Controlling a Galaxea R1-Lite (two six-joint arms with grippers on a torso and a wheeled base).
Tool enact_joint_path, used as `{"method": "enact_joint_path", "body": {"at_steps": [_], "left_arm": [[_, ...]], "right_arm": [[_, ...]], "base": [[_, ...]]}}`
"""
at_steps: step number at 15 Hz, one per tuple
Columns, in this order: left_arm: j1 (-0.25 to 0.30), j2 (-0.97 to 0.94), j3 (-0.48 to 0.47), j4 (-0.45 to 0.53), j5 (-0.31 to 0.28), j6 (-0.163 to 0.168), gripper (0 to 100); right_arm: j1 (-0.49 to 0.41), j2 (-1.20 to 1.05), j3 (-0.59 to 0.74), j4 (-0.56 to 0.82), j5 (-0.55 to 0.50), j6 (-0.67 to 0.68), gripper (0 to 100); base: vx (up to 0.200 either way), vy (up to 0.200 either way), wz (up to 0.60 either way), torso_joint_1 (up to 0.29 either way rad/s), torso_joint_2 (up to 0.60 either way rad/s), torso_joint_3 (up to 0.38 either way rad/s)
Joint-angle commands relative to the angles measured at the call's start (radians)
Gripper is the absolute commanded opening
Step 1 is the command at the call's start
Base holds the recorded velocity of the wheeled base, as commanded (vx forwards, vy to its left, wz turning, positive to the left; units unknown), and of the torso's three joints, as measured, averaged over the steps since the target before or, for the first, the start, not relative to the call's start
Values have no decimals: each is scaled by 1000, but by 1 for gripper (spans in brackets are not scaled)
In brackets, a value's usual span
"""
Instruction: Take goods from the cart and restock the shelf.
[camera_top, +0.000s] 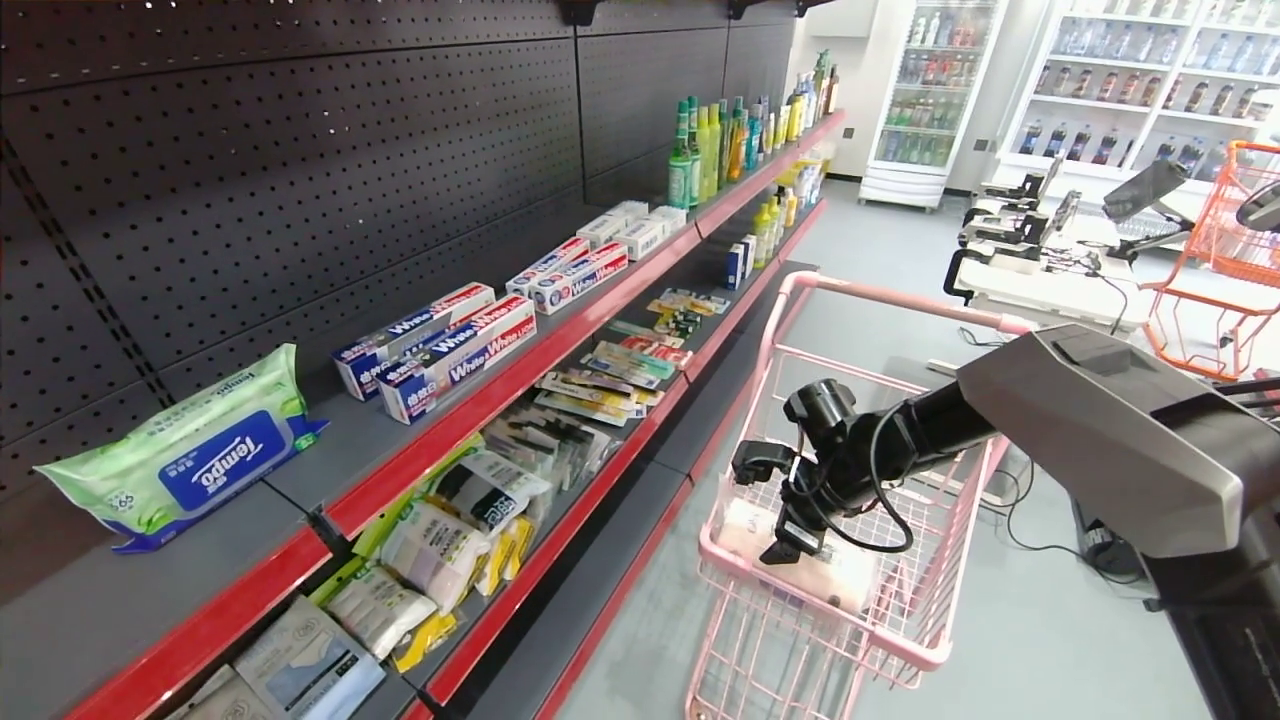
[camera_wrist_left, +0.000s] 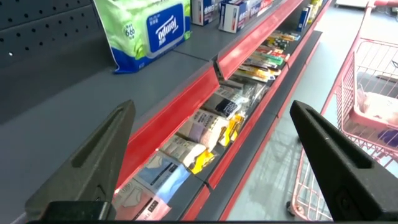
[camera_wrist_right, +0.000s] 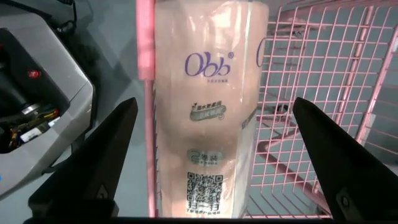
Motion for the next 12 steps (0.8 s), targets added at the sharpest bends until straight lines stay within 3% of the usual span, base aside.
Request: {"method": "enact_joint_path", "body": {"at_steps": [1, 6, 12], "left_arm": [[0, 1, 0, 0, 1, 0, 100], [0, 1, 0, 0, 1, 0, 100], [0, 1, 0, 0, 1, 0, 100]], "right_arm": [[-7, 8, -20, 0, 1, 1, 100], [-14, 16, -18, 0, 8, 4, 100], [-18, 47, -54, 0, 20, 4, 100]], "base": [[0, 0, 0, -159, 344, 183], [0, 0, 0, -148, 331, 182], [0, 0, 0, -11, 24, 15]]}}
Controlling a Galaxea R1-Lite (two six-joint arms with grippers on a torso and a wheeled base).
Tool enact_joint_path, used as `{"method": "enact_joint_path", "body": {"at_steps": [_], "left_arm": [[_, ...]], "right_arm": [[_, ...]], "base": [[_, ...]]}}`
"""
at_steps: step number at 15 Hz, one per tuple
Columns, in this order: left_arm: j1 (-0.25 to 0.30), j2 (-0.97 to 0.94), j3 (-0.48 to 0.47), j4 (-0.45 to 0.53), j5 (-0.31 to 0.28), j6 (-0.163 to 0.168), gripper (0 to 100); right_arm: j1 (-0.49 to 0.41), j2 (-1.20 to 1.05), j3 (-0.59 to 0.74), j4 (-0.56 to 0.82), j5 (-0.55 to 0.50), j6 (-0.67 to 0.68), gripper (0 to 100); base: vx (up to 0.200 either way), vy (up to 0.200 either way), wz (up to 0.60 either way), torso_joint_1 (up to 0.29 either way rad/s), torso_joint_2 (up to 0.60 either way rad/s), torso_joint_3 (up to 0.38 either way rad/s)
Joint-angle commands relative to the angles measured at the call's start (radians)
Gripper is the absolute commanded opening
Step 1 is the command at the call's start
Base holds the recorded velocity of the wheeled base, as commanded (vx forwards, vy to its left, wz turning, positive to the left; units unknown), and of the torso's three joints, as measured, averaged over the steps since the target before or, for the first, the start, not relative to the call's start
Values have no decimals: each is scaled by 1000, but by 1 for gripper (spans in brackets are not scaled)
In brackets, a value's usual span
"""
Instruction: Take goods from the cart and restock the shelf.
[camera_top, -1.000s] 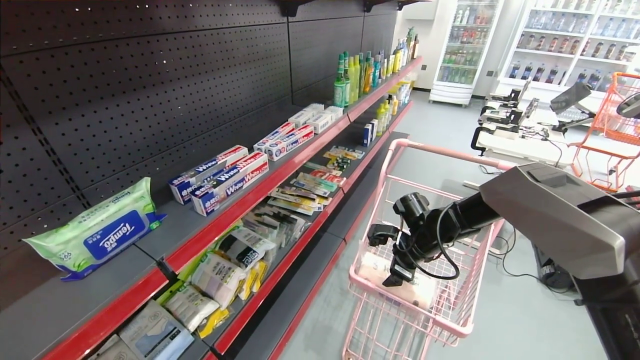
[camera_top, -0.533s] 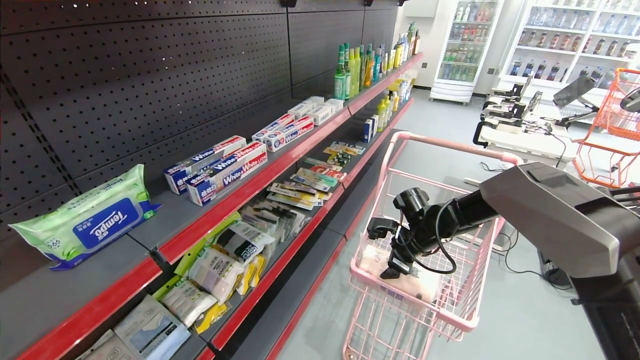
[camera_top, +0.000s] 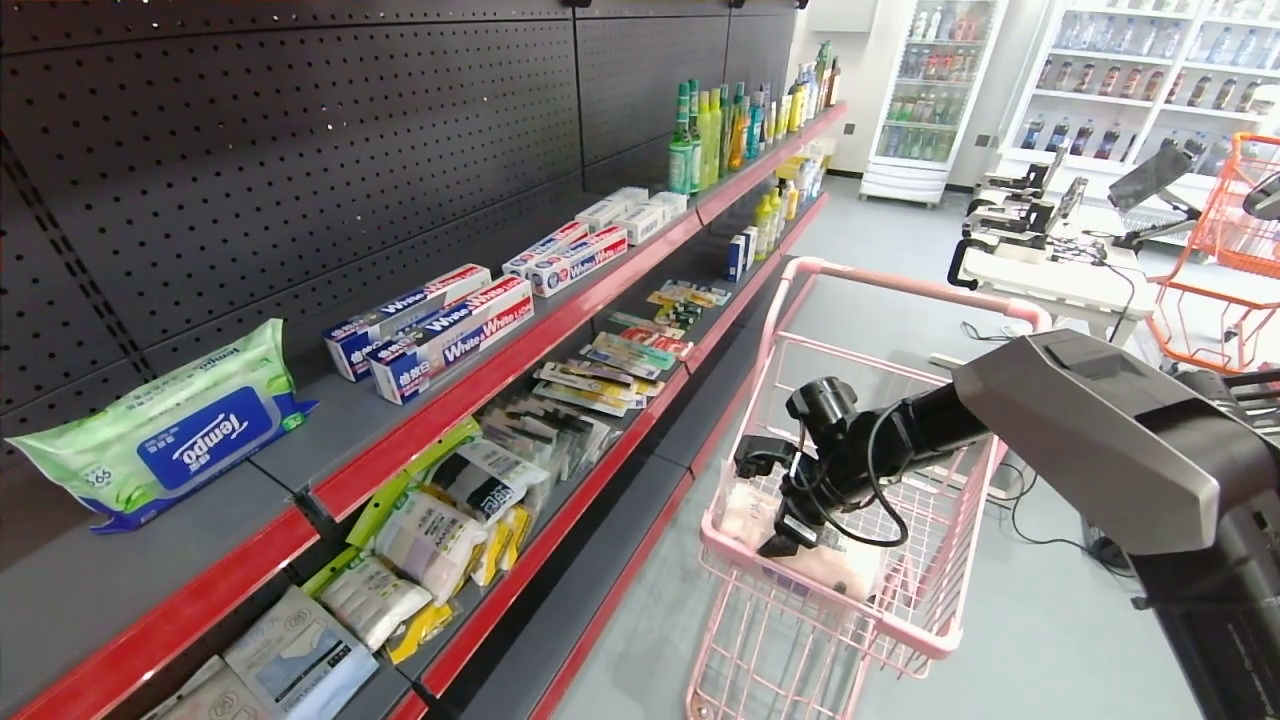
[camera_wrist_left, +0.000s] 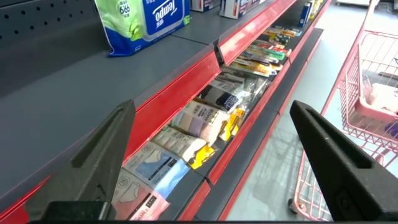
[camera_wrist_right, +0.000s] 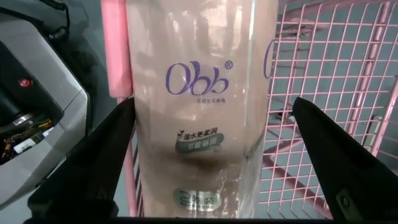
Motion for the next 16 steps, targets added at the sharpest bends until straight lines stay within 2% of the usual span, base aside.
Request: {"method": "enact_joint_path", "body": {"at_steps": [1, 9, 16], "left_arm": [[0, 1, 0, 0, 1, 0, 100], [0, 1, 0, 0, 1, 0, 100], [0, 1, 0, 0, 1, 0, 100]], "right_arm": [[0, 19, -10, 0, 1, 0, 100], [10, 117, -125, 16, 2, -9, 100], [12, 134, -197, 192, -2, -15, 100]], "base": [[0, 0, 0, 0, 0, 0], [0, 0, 0, 0, 0, 0], [0, 0, 0, 0, 0, 0]]}}
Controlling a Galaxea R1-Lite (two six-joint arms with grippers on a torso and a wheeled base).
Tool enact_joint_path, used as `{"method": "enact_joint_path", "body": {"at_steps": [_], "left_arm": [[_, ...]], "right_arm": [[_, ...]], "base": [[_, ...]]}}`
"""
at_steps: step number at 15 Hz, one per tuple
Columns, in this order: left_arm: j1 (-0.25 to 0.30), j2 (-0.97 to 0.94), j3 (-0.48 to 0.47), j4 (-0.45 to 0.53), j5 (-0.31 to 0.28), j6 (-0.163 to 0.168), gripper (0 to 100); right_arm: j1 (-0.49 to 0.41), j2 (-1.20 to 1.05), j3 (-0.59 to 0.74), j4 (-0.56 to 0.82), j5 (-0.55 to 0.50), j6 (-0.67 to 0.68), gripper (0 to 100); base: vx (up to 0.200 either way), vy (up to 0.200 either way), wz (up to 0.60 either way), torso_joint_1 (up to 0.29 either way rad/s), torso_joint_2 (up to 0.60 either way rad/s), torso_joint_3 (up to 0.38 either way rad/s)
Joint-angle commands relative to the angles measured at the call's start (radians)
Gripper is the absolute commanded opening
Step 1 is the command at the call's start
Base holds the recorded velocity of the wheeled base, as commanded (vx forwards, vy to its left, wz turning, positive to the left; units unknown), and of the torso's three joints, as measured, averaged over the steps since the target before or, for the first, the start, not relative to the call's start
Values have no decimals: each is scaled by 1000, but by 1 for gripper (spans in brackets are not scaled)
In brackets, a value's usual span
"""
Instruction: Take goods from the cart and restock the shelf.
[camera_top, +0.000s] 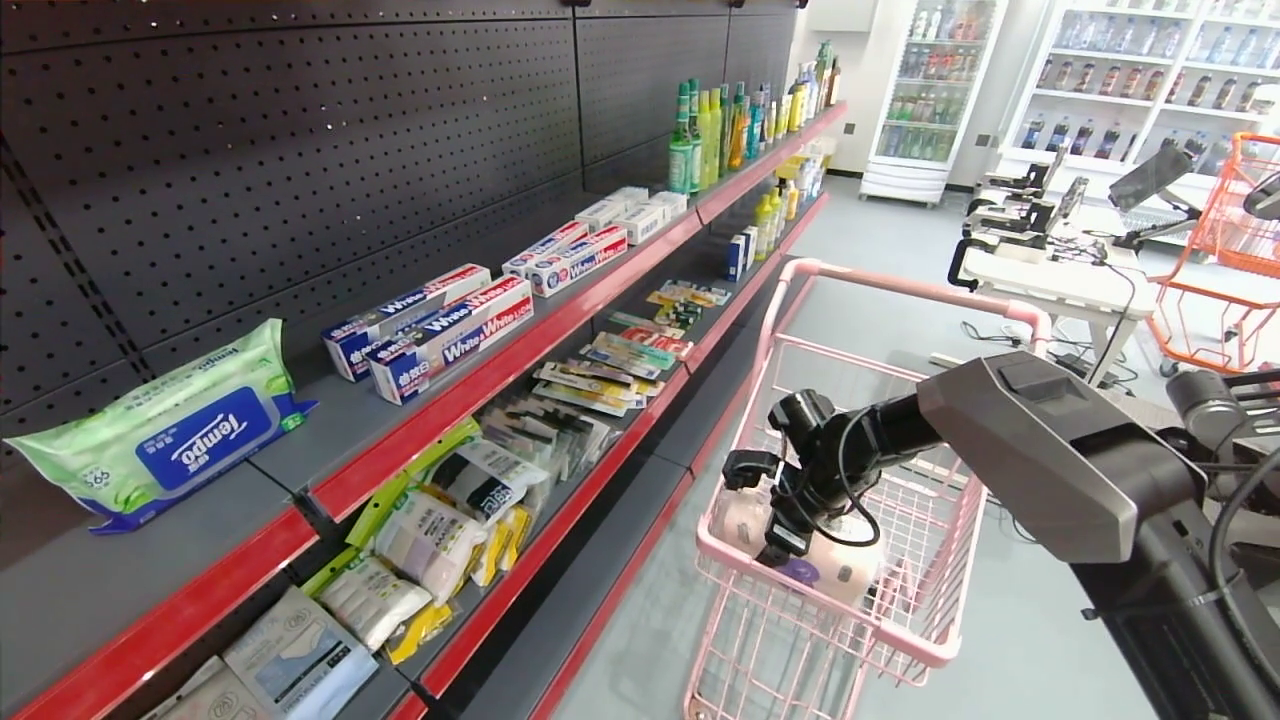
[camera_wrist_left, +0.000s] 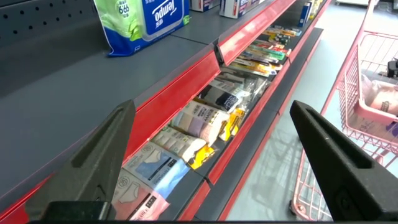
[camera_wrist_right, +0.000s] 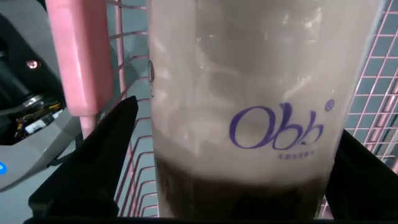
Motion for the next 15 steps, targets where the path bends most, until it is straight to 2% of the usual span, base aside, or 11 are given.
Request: {"method": "enact_joint_path", "body": {"at_steps": [1, 15], "left_arm": [[0, 1, 0, 0, 1, 0, 100], [0, 1, 0, 0, 1, 0, 100]], "right_arm": [[4, 5, -7, 14, -3, -2, 100], [19, 38, -90, 162, -61, -13, 100]], "base": [[0, 0, 0, 0, 0, 0], [0, 0, 0, 0, 0, 0]]}}
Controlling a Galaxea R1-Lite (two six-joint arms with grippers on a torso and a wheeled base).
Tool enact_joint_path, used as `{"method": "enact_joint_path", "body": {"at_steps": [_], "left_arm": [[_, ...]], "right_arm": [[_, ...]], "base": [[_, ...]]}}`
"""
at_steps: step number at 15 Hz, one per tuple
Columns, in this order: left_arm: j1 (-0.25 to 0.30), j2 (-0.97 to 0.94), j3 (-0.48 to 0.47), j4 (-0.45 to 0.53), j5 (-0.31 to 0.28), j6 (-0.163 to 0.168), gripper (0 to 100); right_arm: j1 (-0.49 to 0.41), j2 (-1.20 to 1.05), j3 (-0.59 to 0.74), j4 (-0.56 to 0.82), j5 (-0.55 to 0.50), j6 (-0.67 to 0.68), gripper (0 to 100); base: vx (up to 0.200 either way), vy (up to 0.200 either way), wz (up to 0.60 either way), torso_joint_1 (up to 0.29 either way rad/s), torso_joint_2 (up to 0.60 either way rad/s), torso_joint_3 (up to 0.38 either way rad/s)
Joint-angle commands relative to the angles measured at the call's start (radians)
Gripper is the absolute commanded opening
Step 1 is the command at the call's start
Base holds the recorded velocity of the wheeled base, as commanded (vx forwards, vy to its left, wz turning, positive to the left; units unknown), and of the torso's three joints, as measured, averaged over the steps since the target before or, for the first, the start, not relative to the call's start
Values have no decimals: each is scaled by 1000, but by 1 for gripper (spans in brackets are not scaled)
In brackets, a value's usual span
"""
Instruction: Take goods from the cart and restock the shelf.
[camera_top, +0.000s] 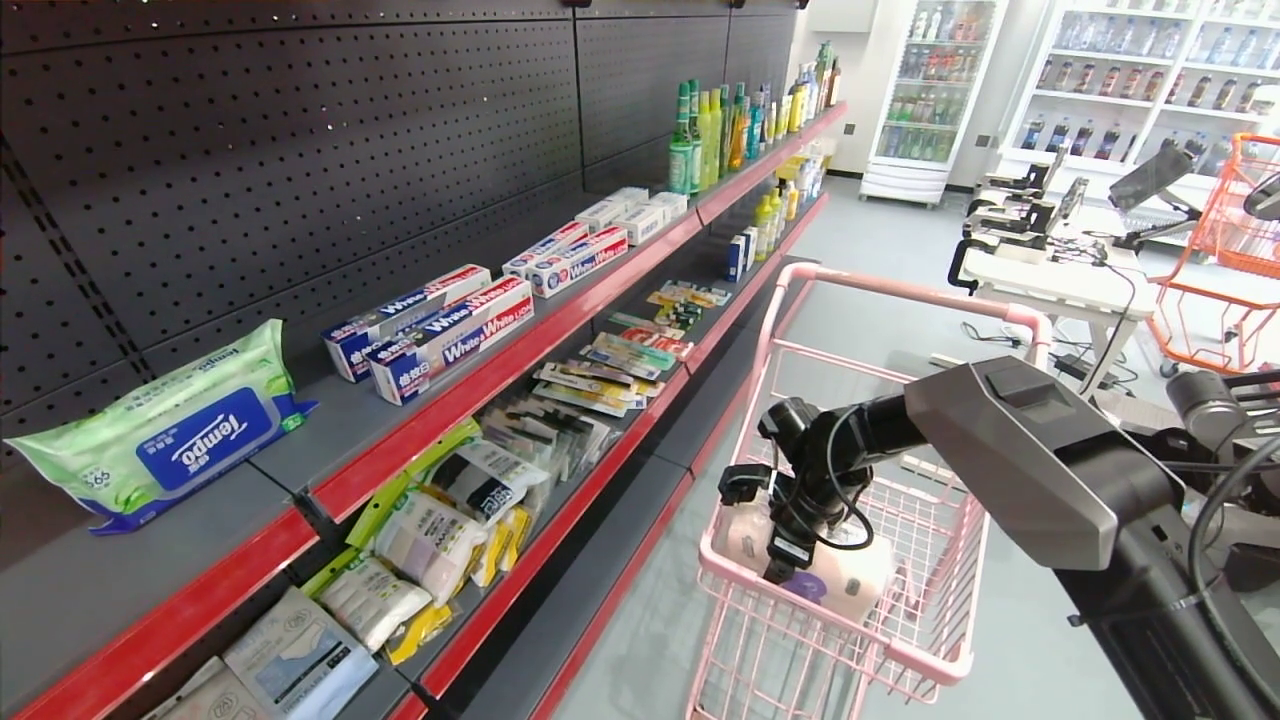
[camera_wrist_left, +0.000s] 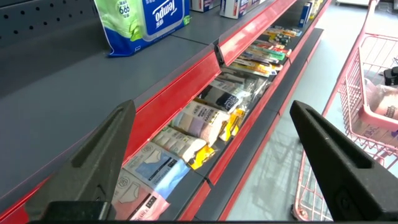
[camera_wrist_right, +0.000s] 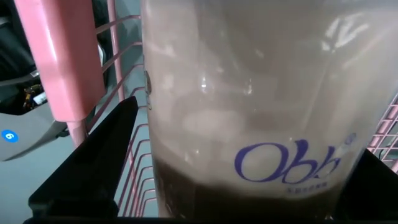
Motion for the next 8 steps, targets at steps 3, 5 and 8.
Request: {"method": "enact_joint_path", "body": {"at_steps": [3, 5, 8], "left_arm": [[0, 1, 0, 0, 0, 0, 100], [0, 1, 0, 0, 0, 0, 100], [1, 1, 0, 0, 0, 0, 100]], "right_arm": [[2, 11, -18, 15, -3, -1, 100], [2, 11, -16, 15, -1, 2, 100], [2, 11, -14, 13, -1, 0, 0]], "base": [[0, 0, 0, 0, 0, 0], [0, 0, 0, 0, 0, 0], [0, 0, 0, 0, 0, 0]]}}
